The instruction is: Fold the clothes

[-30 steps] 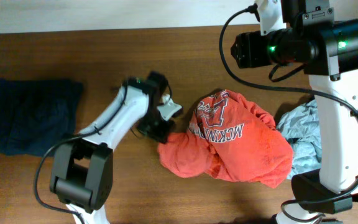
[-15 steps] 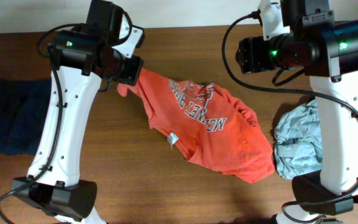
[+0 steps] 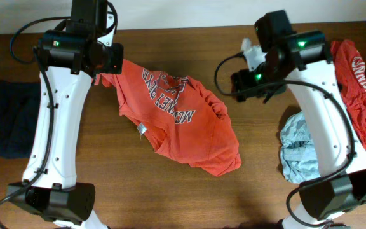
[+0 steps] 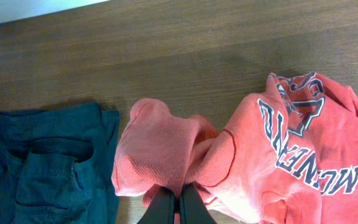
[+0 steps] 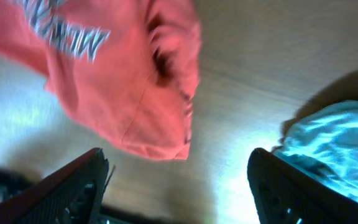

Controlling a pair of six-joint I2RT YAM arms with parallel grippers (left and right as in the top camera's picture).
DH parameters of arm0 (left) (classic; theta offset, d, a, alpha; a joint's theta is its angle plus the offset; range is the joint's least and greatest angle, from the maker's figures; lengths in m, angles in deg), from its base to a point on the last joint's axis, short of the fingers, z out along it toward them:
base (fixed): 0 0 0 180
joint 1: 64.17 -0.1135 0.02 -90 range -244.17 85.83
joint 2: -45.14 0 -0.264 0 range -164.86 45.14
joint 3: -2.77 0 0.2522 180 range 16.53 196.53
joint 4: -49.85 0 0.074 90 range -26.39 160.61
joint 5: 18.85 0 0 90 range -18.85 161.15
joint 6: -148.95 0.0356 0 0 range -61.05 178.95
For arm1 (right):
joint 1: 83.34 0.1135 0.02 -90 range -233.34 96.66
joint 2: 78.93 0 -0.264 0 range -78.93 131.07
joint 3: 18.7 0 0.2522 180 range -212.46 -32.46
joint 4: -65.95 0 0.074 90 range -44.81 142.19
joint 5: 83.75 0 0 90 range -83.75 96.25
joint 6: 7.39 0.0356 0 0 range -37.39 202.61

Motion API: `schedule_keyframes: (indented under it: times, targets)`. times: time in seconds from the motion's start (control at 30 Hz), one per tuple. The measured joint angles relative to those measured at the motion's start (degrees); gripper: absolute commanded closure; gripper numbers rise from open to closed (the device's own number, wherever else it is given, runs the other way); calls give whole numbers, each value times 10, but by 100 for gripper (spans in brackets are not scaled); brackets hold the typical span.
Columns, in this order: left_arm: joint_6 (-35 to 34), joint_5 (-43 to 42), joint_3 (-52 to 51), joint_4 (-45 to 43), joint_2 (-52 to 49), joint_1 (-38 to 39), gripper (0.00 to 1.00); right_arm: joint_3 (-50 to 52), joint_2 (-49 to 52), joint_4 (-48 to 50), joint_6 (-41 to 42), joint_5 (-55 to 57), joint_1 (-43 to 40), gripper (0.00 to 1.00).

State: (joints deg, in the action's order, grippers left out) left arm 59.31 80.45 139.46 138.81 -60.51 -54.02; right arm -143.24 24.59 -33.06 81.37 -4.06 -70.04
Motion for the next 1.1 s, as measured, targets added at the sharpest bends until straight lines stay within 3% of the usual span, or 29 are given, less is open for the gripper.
schedule_keyframes:
  times: [0.13,0.27,0.5,0.77,0.83,1.03,1.07,1.1]
  targets:
    - [0,2,0,4,0,0,99,52,0,9,-42,-22,49,23]
    - [0,3,0,5,0,0,99,162,-1,64,-77,2,189,21]
    - [0,4,0,5,0,0,99,308,0,178,-92,64,363,12]
    - [0,4,0,5,0,0,99,410,0,346,-64,164,386,13]
    - [0,4,0,6,0,0,100,422,0,377,-63,176,384,20]
    - [0,4,0,6,0,0,100,428,9,393,-61,210,383,58]
    - [0,4,0,6,0,0,100,428,13,393,-60,217,383,58]
    - [0,4,0,6,0,0,99,428,16,393,-53,223,383,42]
